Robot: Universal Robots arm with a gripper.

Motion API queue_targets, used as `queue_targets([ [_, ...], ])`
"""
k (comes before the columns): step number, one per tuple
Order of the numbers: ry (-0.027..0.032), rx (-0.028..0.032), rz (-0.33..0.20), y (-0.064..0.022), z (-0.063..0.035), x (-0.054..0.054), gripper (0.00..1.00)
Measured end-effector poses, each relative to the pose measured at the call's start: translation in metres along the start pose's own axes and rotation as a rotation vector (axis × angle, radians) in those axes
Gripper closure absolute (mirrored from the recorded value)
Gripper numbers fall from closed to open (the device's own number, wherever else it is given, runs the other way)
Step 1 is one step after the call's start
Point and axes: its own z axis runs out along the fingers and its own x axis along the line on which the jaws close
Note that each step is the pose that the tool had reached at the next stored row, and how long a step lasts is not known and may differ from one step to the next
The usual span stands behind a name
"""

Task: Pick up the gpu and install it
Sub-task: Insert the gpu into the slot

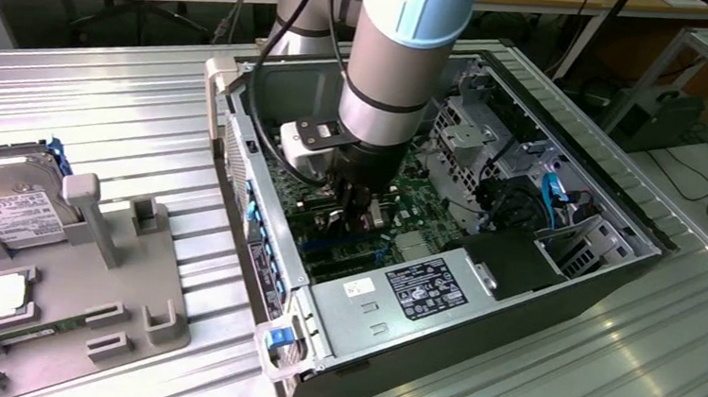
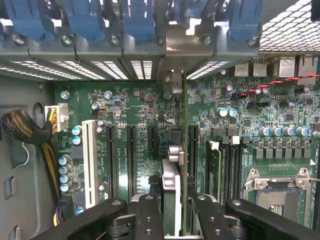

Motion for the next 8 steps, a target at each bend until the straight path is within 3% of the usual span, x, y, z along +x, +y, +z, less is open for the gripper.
queue_targets([
  [8, 0.0009, 0.0026, 0.0, -0.001, -0.0042, -0.0015, 0.72],
])
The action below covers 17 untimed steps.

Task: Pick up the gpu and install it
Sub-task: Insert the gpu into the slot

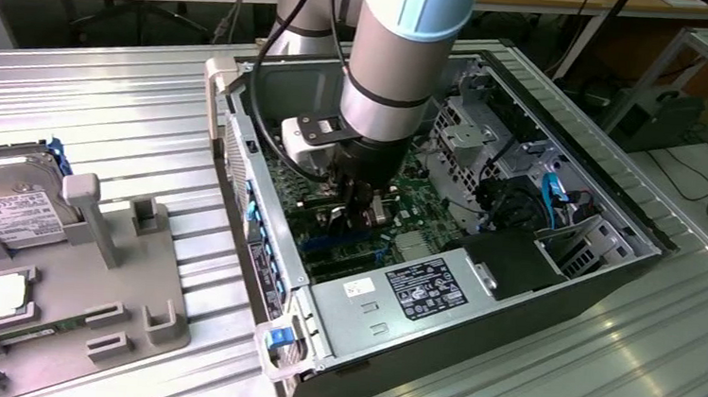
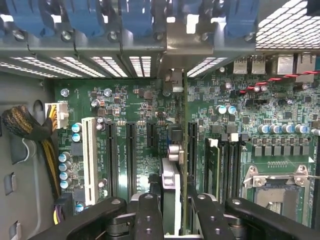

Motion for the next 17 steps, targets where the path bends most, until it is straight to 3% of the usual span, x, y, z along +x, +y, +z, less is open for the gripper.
queue_targets([
  [6, 0.001, 0.0038, 0.0, 0.0004, -0.0009, -0.001, 0.72],
  [10, 0.0011, 0.0115, 0.0, 0.0016, -0.0007, -0.003, 0.72],
  [13, 0.0014, 0.0208, 0.002, 0.0031, -0.0006, -0.005, 0.72],
  [17, 0.0015, 0.0217, 0.008, 0.0107, -0.0007, -0.005, 0.72],
])
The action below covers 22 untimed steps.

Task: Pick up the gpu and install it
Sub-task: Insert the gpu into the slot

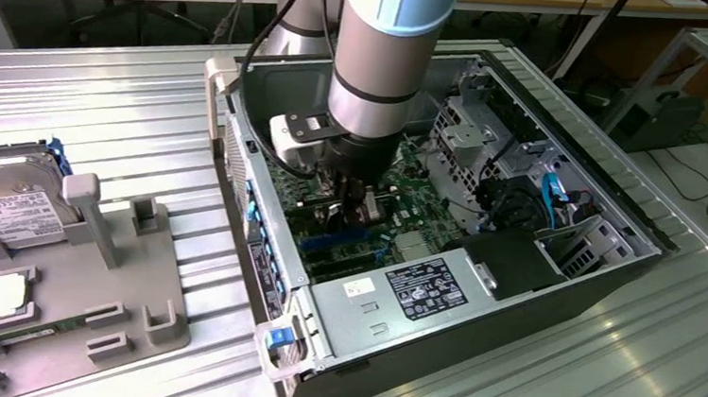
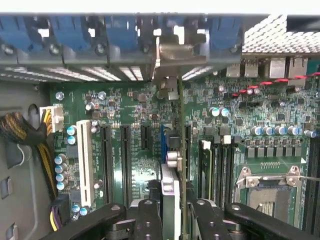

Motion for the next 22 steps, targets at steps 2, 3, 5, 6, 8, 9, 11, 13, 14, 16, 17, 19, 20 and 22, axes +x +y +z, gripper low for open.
queue_targets([
  [2, 0.0004, -0.0002, 0.007, 0.0008, -0.0001, 0.0, 0.72],
  [3, 0.0006, 0.0, 0.011, 0.0008, -0.0001, 0.0001, 0.72],
  [5, 0.001, 0.0002, 0.017, 0.0007, -0.0001, 0.0001, 0.72],
  [6, 0.0012, 0.0004, 0.02, 0.0005, -0.0001, 0.0001, 0.72],
  [8, 0.0015, 0.0005, 0.025, -0.0012, 0.0, 0.0, 0.72],
  [9, 0.0019, 0.0007, 0.026, -0.0024, 0.0001, 0.0, 0.72],
  [11, 0.0033, 0.0006, 0.027, -0.0038, -0.0005, 0.0, 0.72],
  [13, 0.0041, 0.0007, 0.027, -0.0041, -0.0022, -0.0001, 0.72],
  [14, 0.0042, 0.0007, 0.027, -0.0042, -0.0027, -0.0001, 0.72],
  [16, 0.0046, 0.0009, 0.027, -0.0042, -0.0029, -0.0001, 0.72],
  [17, 0.0048, 0.0009, 0.027, -0.0042, -0.003, -0.0001, 0.72],
  [19, 0.0051, 0.0008, 0.028, -0.0043, -0.003, -0.0001, 0.72],
  [20, 0.0055, 0.001, 0.032, -0.0043, -0.0031, -0.0001, 0.72],
  [22, 0.0057, 0.0012, 0.038, -0.0044, -0.003, -0.0001, 0.72],
])
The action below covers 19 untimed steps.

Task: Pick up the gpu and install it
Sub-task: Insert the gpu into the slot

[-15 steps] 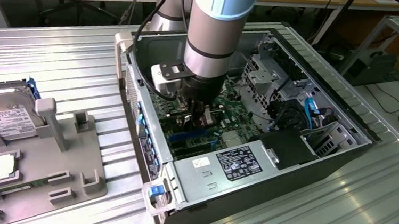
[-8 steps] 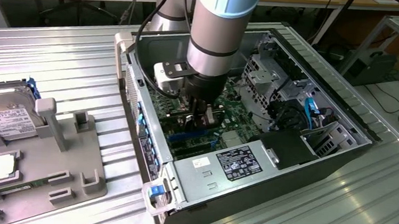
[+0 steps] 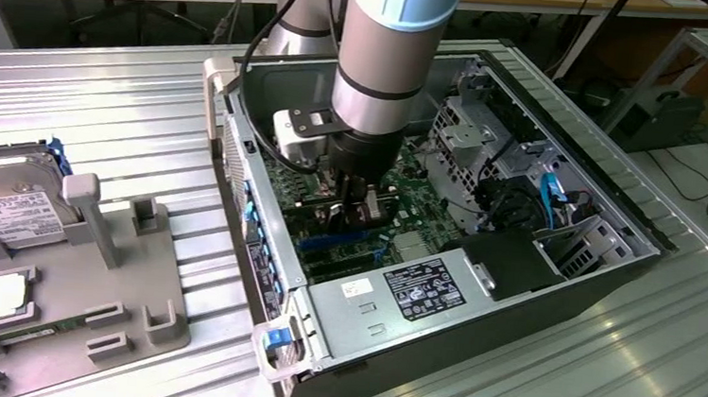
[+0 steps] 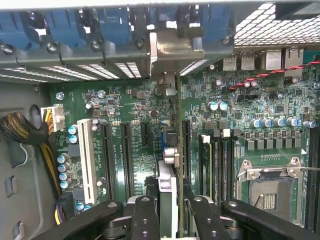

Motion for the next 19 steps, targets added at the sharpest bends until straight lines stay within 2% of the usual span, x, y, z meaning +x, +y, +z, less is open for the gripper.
queue_targets([
  [14, 0.0005, 0.0003, 0.01, -0.0021, -0.0001, 0.0024, 0.72],
  [19, 0.0014, 0.0004, 0.01, -0.003, -0.0039, 0.0023, 0.72],
])
